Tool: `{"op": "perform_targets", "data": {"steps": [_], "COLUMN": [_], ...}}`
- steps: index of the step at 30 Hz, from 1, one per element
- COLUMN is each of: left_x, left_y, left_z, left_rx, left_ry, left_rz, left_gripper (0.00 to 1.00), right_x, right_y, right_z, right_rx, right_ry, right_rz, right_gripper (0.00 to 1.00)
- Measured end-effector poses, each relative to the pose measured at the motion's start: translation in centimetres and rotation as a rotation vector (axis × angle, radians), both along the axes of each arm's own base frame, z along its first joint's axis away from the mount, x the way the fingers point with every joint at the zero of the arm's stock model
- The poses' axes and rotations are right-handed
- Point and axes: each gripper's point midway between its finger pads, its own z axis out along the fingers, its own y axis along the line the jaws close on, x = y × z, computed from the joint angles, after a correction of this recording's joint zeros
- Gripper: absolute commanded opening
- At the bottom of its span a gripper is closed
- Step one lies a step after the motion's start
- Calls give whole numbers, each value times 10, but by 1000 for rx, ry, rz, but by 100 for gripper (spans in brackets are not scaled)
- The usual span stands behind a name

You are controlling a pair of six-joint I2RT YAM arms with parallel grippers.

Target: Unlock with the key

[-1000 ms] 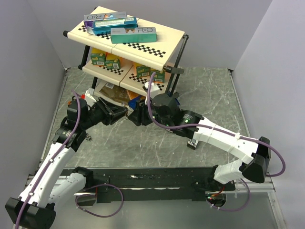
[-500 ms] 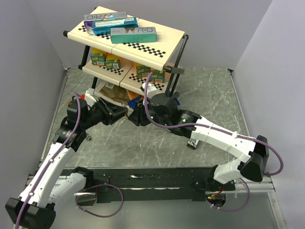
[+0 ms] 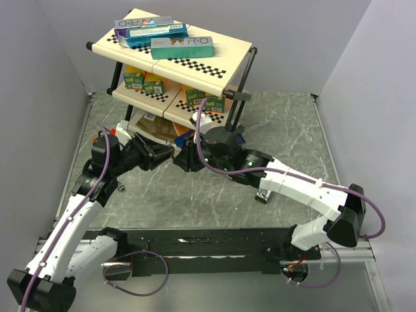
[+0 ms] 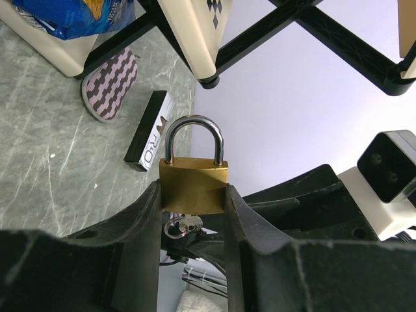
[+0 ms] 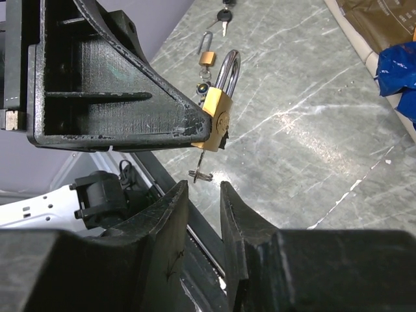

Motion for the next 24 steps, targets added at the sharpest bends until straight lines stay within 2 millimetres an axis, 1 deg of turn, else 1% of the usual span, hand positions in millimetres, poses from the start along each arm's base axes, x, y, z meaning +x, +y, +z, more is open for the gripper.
{"op": "perform_targets", "data": {"steps": [6, 8, 12, 16, 18, 21, 24], "left_x": [0, 0, 0, -1, -1, -1, -1], "left_y": [0, 0, 0, 1, 1, 1, 2], "left_z": [0, 0, 0, -3, -3, -3, -3], "left_rx": [0, 0, 2, 7, 8, 8, 10], "left_ry": [0, 0, 1, 13, 12, 11, 8], "left_rz": [0, 0, 1, 1, 1, 3, 7], "left_gripper": [1, 1, 1, 1, 1, 1, 1], "right_x": [3, 4, 6, 6, 6, 7, 8], "right_y": [5, 8, 12, 13, 12, 12, 11], "right_z": [3, 4, 2, 1, 1, 1, 1], "right_rx": [6, 8, 3, 1, 0, -1, -3], "right_ry": [-4, -4, -2, -1, -2, -2, -2], "right_rz": [3, 6, 10, 11, 9, 4, -4], "right_gripper": [27, 22, 20, 10, 9, 1, 0]}}
